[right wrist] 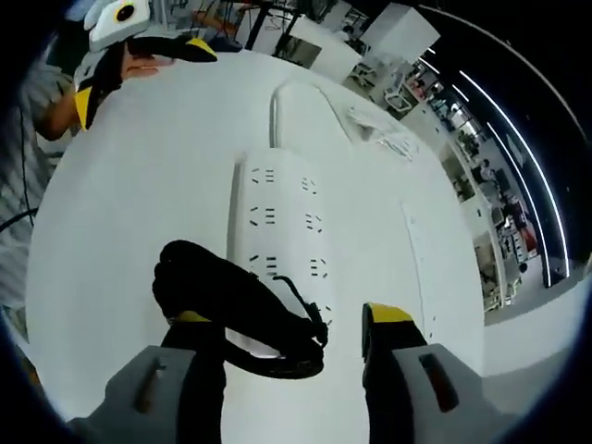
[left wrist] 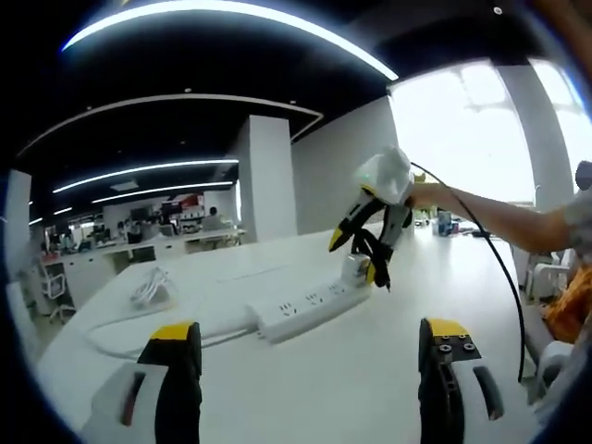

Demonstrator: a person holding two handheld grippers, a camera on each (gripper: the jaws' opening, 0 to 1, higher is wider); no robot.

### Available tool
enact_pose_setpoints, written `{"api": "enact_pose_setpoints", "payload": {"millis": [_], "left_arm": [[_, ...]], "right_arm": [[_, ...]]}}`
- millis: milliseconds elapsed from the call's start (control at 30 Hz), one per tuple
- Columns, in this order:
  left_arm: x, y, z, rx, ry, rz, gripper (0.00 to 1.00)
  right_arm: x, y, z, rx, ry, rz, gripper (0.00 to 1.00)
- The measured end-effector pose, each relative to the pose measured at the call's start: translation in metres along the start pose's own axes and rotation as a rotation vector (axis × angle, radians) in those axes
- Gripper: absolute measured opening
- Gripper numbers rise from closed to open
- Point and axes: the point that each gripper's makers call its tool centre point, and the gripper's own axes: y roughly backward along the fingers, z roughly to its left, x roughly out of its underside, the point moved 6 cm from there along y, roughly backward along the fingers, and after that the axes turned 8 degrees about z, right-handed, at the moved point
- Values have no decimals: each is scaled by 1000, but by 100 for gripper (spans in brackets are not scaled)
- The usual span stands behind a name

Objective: Straighten the power strip on the desk, plug the charger into it

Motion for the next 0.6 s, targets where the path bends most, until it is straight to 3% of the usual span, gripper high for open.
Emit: {"api": "enact_pose_setpoints", "payload": {"millis": [300, 600], "left_arm": [[2, -4, -3, 11, 1, 6, 99], [2, -8, -6, 21, 0, 7, 99]], "right_arm": [[7, 16, -5, 36, -39, -82, 56], [20, 29, -2, 12, -120, -183, 56]]}}
